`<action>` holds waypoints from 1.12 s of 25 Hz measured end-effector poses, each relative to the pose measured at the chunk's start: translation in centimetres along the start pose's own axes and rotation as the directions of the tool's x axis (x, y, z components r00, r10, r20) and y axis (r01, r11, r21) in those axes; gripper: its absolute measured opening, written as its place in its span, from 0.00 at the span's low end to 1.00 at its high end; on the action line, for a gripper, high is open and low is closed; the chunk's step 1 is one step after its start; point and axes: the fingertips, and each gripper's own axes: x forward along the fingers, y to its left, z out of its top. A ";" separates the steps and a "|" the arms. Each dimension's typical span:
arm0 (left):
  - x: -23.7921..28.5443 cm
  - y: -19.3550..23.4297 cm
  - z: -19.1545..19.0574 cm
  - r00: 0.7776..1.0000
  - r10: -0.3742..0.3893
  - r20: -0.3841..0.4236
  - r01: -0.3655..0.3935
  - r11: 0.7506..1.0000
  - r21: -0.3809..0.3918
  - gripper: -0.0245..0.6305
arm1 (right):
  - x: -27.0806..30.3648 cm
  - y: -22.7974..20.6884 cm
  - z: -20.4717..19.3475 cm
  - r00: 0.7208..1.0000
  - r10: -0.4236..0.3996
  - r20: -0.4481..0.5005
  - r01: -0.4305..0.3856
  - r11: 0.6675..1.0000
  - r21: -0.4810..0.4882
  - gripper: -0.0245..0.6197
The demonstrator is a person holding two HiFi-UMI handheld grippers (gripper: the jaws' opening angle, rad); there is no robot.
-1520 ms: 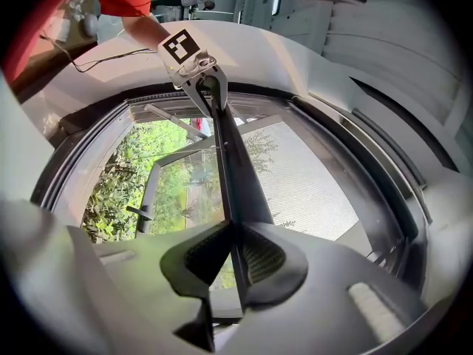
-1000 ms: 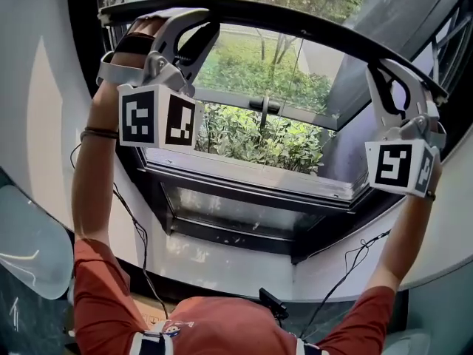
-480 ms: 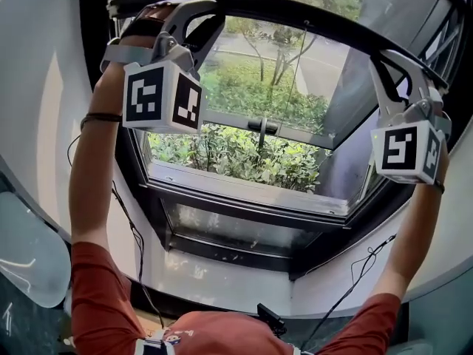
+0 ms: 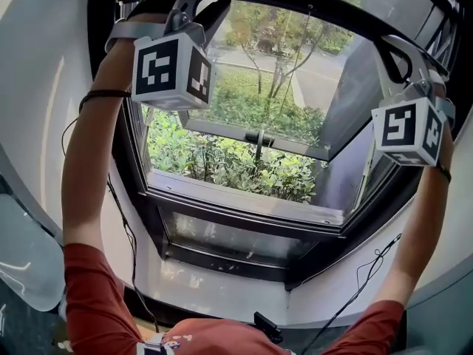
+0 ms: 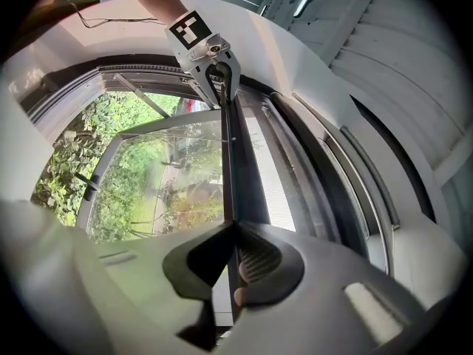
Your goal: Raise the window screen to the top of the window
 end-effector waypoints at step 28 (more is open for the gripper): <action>6.8 11.4 -0.4 0.997 0.040 -0.069 -0.040 0.999 0.002 0.15 | 5.7 -11.9 -0.4 0.989 -0.096 -0.116 0.086 0.992 -0.091 0.08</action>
